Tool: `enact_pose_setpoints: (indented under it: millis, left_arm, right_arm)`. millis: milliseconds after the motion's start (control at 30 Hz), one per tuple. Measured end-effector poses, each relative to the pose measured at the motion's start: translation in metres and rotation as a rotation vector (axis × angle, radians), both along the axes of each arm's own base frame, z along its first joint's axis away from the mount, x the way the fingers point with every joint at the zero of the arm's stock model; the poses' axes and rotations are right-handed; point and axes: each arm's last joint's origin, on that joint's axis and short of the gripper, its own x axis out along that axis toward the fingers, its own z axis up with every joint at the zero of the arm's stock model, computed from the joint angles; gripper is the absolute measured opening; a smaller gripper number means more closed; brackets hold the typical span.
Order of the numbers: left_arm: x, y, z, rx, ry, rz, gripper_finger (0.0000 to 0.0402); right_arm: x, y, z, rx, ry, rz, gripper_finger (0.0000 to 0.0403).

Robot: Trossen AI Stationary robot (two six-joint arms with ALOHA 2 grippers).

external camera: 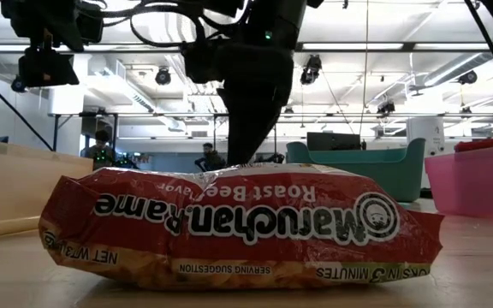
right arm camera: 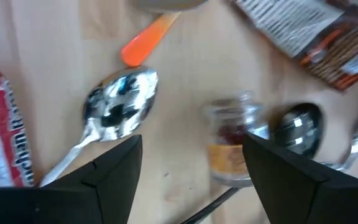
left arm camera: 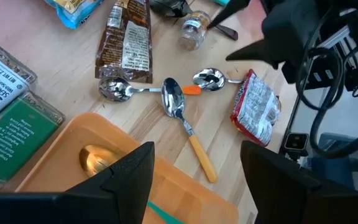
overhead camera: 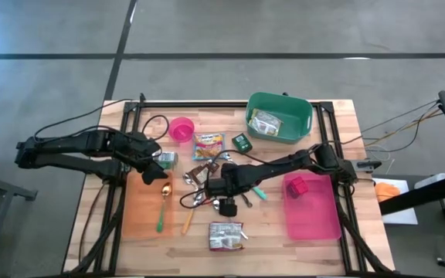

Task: Pick & Place Food Item
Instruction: Put the brown seasoning bottle into the pink bin

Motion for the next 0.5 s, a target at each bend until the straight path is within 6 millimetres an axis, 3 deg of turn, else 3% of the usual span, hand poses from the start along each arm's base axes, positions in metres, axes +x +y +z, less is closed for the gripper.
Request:
enact_pose_setpoints:
  millis: [500]
  left_arm:
    - [-0.001, 0.0, -0.001, -0.001, 0.014, 0.0, 0.0241]
  right_arm:
    - [-0.001, -0.008, -0.018, -0.061, 0.054, 0.119, 0.0193]
